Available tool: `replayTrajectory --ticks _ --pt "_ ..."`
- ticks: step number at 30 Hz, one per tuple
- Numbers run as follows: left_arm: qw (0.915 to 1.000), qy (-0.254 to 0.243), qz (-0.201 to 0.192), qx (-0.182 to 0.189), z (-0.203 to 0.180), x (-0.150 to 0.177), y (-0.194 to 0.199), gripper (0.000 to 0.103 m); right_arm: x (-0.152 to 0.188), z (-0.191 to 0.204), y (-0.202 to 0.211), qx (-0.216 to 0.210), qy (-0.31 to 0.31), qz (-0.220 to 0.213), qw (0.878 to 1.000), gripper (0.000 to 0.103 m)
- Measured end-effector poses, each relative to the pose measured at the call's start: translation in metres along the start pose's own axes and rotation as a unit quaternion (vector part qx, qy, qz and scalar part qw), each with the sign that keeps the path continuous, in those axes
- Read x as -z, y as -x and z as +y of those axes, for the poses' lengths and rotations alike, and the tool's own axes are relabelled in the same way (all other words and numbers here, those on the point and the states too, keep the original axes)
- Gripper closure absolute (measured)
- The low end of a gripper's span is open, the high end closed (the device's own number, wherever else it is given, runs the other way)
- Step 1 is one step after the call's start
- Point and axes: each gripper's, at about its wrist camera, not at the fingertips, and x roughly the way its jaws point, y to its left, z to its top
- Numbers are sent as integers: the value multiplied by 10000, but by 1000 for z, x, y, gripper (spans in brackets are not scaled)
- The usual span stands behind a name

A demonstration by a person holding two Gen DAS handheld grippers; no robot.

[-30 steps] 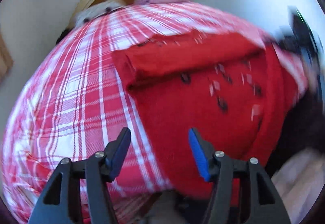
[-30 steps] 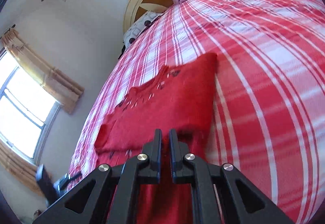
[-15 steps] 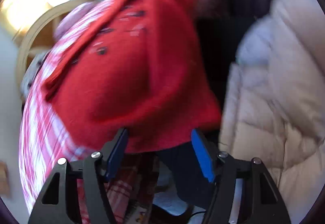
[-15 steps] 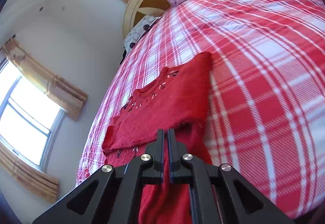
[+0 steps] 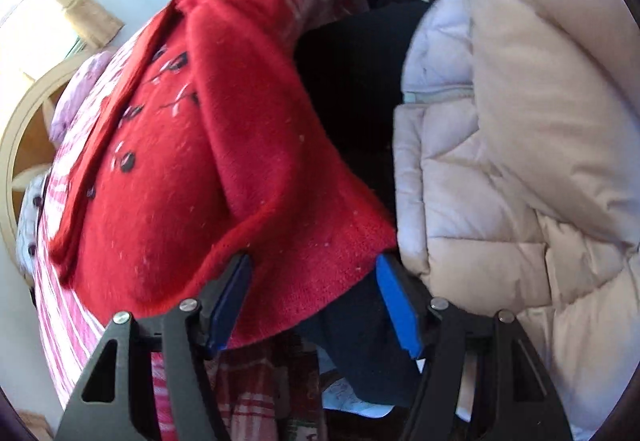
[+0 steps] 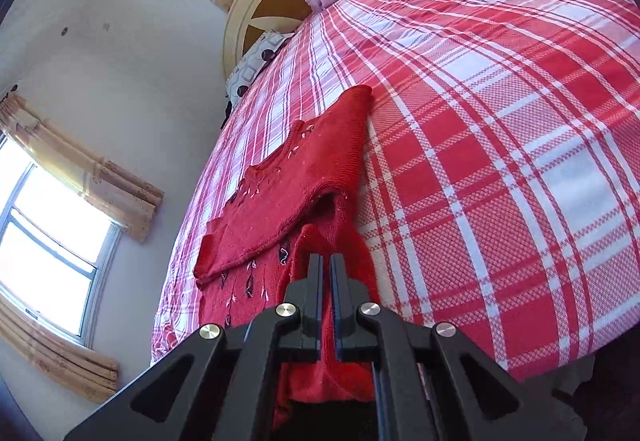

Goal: Fold small clothes

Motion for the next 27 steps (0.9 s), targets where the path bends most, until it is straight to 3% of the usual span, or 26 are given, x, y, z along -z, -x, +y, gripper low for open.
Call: replayTrajectory --ticks 4,7,9,11,13,14,15,16,17,19,23,26,27 --pt "9997 -142 47 215 -5 -10 -4 36 4 2 9 -44 60 -73 9999 99" --pt "9982 258 40 542 2 -13 -9 36 12 8 11 -13 271 -15 9996 99" --pt "9943 635 16 854 6 -9 -11 42 18 13 10 -9 400 84 9992 99" --pt "9900 940 -11 1053 8 -5 -9 52 29 18 8 -272 521 346 9977 99" --pt "9862 1237 -109 1094 5 -1 -6 54 43 24 3 -754 589 796 9922 98" --pt "9847 1378 -173 1055 3 1 -4 54 55 28 -3 -1021 593 1131 9865 81" --pt "9830 1515 -224 1015 0 3 -3 54 62 30 -7 -1126 592 1328 9829 42" --pt "9804 1692 -286 964 -4 6 -1 55 74 34 -12 -1184 617 1539 9790 24" --pt "9782 1830 -345 923 -7 8 0 55 87 39 -16 -1256 707 1678 9752 15" --pt "9740 2060 -465 817 -12 13 1 55 103 45 -27 -1406 844 2037 9652 15" --pt "9657 2428 -584 716 -25 20 8 54 136 48 -69 -1096 972 2812 9484 15" --pt "9636 2524 -650 598 -35 22 13 54 145 44 -102 -1067 808 3042 9432 17" --pt "9632 2544 -664 563 -39 22 14 54 146 41 -113 -1040 705 3102 9423 23"
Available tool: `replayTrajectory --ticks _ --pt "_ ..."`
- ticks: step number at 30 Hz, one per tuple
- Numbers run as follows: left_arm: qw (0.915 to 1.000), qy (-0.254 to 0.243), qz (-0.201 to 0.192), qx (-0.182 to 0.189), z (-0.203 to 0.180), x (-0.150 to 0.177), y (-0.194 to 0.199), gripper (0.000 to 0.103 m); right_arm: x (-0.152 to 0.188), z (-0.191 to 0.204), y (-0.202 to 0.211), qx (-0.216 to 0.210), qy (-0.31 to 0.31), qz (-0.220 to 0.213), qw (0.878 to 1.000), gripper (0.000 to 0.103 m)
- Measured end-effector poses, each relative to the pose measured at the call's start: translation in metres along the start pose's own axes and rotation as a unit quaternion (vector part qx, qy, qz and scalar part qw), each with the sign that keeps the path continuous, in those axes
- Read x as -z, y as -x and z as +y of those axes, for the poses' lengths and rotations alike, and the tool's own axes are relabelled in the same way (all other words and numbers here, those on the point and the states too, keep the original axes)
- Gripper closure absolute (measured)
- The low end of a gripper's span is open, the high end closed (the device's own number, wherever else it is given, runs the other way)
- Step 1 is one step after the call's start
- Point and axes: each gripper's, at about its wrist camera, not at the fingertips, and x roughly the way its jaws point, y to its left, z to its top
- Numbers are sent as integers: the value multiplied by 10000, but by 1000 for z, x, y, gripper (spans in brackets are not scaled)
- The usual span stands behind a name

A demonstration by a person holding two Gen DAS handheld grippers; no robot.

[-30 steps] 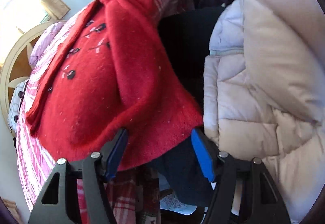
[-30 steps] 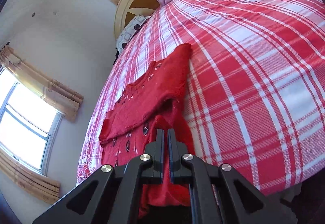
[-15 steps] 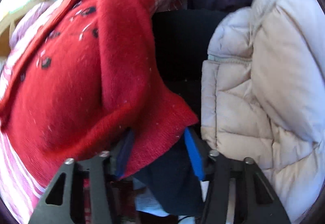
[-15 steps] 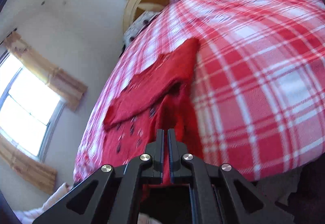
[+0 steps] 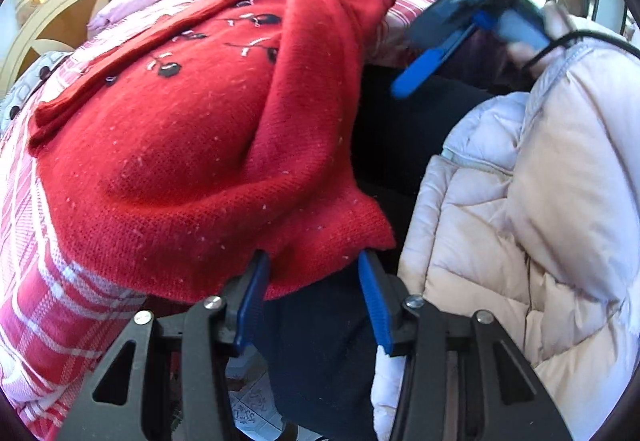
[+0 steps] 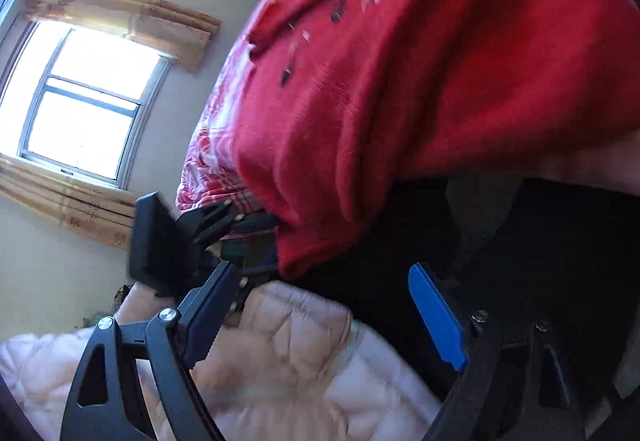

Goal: Fold small clothes

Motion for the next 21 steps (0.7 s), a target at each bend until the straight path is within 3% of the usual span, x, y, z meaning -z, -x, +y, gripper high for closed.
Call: replayTrajectory --ticks 3,5,6,9,13,14,17,21 --pt "9999 48 -53 -102 -4 12 13 54 -14 -6 -21 -13 -112 39 9999 37" --pt "9999 78 -50 -115 -8 18 22 54 -16 -1 -33 -75 -25 199 9998 76" --pt "9999 77 -48 -114 -10 20 26 54 -14 4 -35 -136 51 279 9995 87" --pt "9997 28 -170 -168 -13 24 49 53 -14 22 -29 -299 305 349 9985 100" --pt "9978 335 -530 -235 5 16 71 46 -41 52 2 -1174 366 -76 9924 100" --pt "9965 458 -645 -287 14 15 78 42 -54 59 10 -1184 408 -272 9918 100" --pt "9931 633 -726 -676 37 6 87 40 -75 74 21 -640 828 -475 9934 100" --pt "9922 532 -702 -878 41 4 89 36 -55 78 15 -271 968 229 9947 96"
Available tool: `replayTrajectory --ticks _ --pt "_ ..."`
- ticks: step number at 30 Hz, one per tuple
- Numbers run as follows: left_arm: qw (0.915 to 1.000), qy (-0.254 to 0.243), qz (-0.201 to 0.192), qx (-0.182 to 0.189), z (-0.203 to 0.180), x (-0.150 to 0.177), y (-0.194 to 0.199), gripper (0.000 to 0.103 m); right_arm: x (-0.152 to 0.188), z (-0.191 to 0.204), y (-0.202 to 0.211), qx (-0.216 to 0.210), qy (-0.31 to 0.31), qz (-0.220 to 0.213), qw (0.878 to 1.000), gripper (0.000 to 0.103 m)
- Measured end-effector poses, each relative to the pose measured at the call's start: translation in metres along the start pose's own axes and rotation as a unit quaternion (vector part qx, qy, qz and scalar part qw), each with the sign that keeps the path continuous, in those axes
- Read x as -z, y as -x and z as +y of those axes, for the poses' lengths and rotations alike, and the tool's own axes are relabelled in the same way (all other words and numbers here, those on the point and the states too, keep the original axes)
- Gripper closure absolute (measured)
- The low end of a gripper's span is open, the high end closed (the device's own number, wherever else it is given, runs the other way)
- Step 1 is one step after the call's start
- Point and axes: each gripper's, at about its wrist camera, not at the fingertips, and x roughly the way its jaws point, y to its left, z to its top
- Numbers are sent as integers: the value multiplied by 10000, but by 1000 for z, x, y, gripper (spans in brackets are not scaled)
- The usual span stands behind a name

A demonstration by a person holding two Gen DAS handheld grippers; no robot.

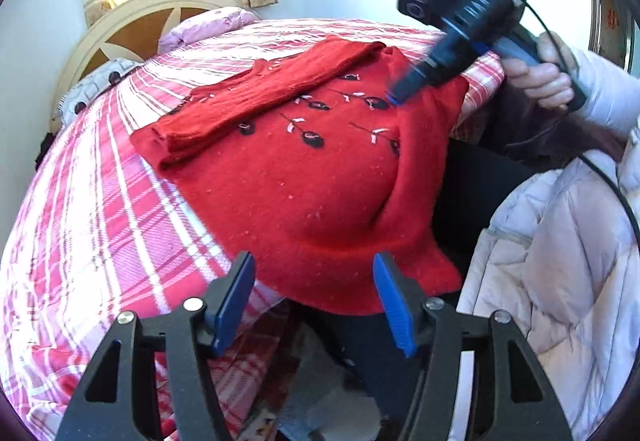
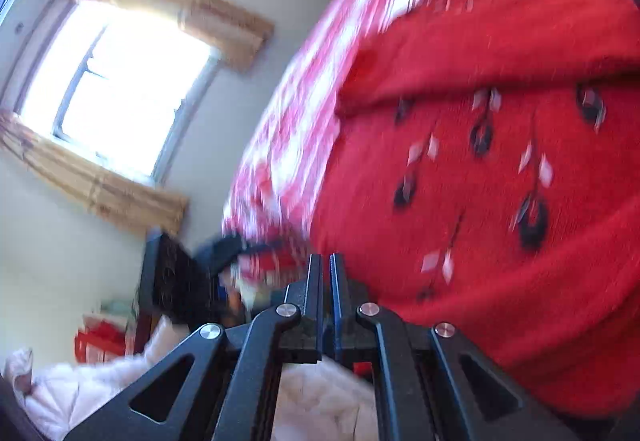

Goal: Fold small clothes

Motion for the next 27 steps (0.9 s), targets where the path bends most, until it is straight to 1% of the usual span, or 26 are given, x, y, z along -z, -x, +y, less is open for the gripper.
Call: replayTrajectory --ticks 1,2,3,4,5,6,8,11,13,14,15,16,17,18,19,21,22,24,25,26,27 --pt "10000 -2 11 -16 9 -11 -11 34 16 -2 -4 228 69 178 9996 91" --pt "10000 13 15 3 16 -13 -18 34 27 -8 -5 389 93 275 9988 67" --pt "10000 36 23 36 14 -10 -16 34 36 -12 -6 521 81 306 9981 36" --pt "9999 57 45 80 13 -10 -19 34 49 -21 -6 766 28 248 9967 29" --pt "9999 55 76 111 18 -19 -33 34 53 -29 -3 896 -46 205 9958 28" --pt "9998 38 112 129 16 -19 -35 34 59 -40 -2 1038 -212 148 9943 28" --pt "9997 -44 198 136 12 -20 -40 34 66 -58 3 1170 -517 -78 9918 28" --pt "9996 -162 219 112 3 -24 -40 34 59 -69 11 1078 -553 -528 9912 28" --pt "9997 -174 176 93 2 -26 -36 34 48 -68 3 1052 -522 -551 9916 28" --pt "9997 -169 163 75 3 -27 -36 34 46 -66 -3 843 -497 -462 9941 33" --pt "9998 -151 145 38 4 -27 -34 34 45 -64 -8 679 -465 -374 9959 58" --pt "9998 -140 130 24 6 -27 -33 33 46 -60 -14 524 -405 -163 9977 73" --pt "9999 -105 108 13 8 -27 -31 32 45 -57 -19 503 -352 -22 9981 93" --pt "10000 -41 69 16 11 -26 -29 31 45 -52 -21 473 -263 65 9985 94" --pt "10000 5 41 21 13 -27 -29 31 44 -46 -27 344 -207 138 9991 95" --pt "9999 125 3 15 19 -28 -29 31 39 -39 -20 -9 -270 106 9996 95" --pt "9998 187 -12 -12 23 -28 -29 31 32 -35 -12 -283 -332 -32 9990 95" --pt "9996 283 -59 -47 29 -30 -29 31 15 -30 3 -543 -435 -391 9968 95" --pt "9994 341 -84 -60 33 -31 -29 31 2 -27 10 -622 -479 -608 9951 95" --pt "9991 399 -106 -65 36 -33 -30 31 -14 -28 19 -629 -502 -827 9933 95" --pt "9989 445 -124 -67 38 -35 -32 31 -22 -29 22 -580 -517 -969 9923 95"
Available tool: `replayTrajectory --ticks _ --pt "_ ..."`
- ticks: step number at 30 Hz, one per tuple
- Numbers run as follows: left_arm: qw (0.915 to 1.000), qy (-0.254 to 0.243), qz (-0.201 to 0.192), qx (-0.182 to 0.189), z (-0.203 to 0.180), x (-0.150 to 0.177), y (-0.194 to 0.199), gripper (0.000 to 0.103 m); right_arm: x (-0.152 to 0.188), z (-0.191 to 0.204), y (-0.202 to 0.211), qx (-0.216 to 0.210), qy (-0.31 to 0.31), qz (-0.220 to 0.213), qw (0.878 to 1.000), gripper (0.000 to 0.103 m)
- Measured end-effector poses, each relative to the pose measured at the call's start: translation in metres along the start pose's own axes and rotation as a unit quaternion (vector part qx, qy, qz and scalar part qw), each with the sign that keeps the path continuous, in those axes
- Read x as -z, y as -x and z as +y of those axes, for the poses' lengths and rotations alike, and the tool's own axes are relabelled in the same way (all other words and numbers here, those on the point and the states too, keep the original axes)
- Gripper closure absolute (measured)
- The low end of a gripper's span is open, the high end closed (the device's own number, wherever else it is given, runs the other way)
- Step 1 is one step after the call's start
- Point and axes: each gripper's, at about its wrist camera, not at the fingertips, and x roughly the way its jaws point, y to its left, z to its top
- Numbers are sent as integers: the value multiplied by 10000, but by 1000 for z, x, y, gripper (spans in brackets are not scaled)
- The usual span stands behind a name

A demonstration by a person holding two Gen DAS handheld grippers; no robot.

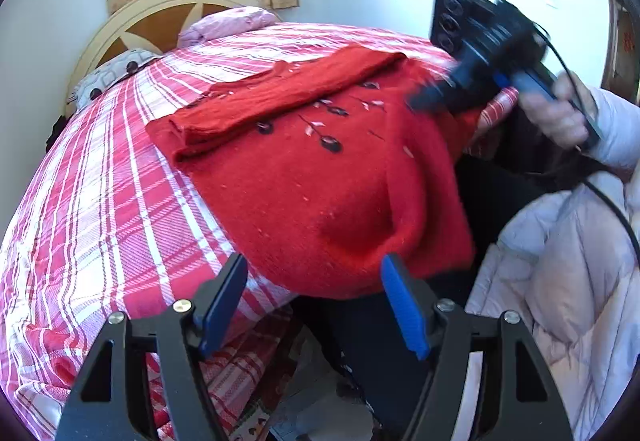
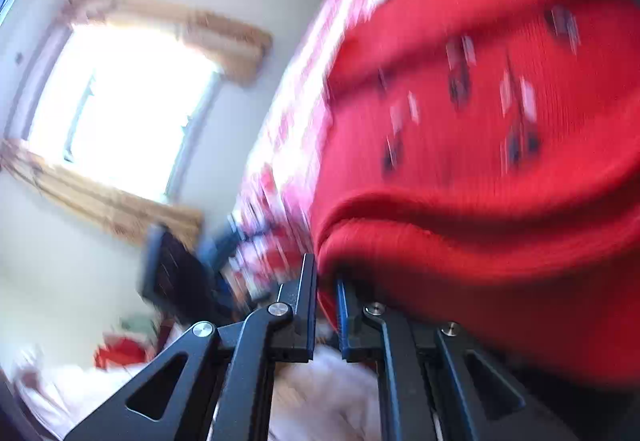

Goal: Fold small clothes

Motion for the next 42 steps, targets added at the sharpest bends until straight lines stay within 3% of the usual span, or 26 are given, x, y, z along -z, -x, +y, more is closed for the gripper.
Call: replayTrajectory --ticks 3,7,9,10,12,14,18,24,26,31,33,35,37,41,42 --pt "10000 1 -25 -27 2 -7 -4 31 -44 -19 7 -91 -536 -582 9968 95" --pt "9997 -196 -112 -77 -3 -19 -11 25 -71 -52 1 117 -1239 -757 9893 92" --pt "9993 -317 -162 -95 -7 -27 -15 24 -71 -65 -3 -8 -1692 -733 9828 57" --pt "9990 -393 -200 -93 -10 -32 -18 24 -70 -66 -3 -259 -1734 -785 9814 55" --pt "9983 -513 -278 -6 -15 -43 -25 23 -70 -61 -1 -312 -1639 -799 9827 40" --pt "9972 -679 -318 82 -22 -52 -34 22 -66 -48 -4 -183 -1543 -694 9854 39" --pt "9895 -1433 -177 -116 -43 -64 -62 22 -55 -43 10 32 -1358 -464 9896 39" --pt "9696 -2428 127 -273 -65 -60 -99 22 -18 -36 54 398 -975 -686 9921 39" --pt "9691 -2455 41 -222 -68 -64 -99 22 -4 -29 73 698 -715 -958 9904 39" --pt "9881 -1444 -37 521 -37 -86 -94 22 18 -29 118 1086 -504 -1582 9801 39" --pt "9920 -1147 44 532 -25 -91 -100 30 23 -29 131 1215 -427 -1774 9757 39" --pt "9939 -782 87 771 -14 -96 -102 48 25 -31 134 1271 -440 -1879 9729 39" --pt "9943 -375 42 994 -2 -98 -101 51 29 -38 142 1182 -578 -1954 9719 39" --pt "9961 423 10 779 17 -106 -110 51 31 -45 142 1108 -682 -2108 9688 39" --pt "9936 838 23 761 28 -107 -114 51 31 -45 143 1122 -677 -2141 9680 39"
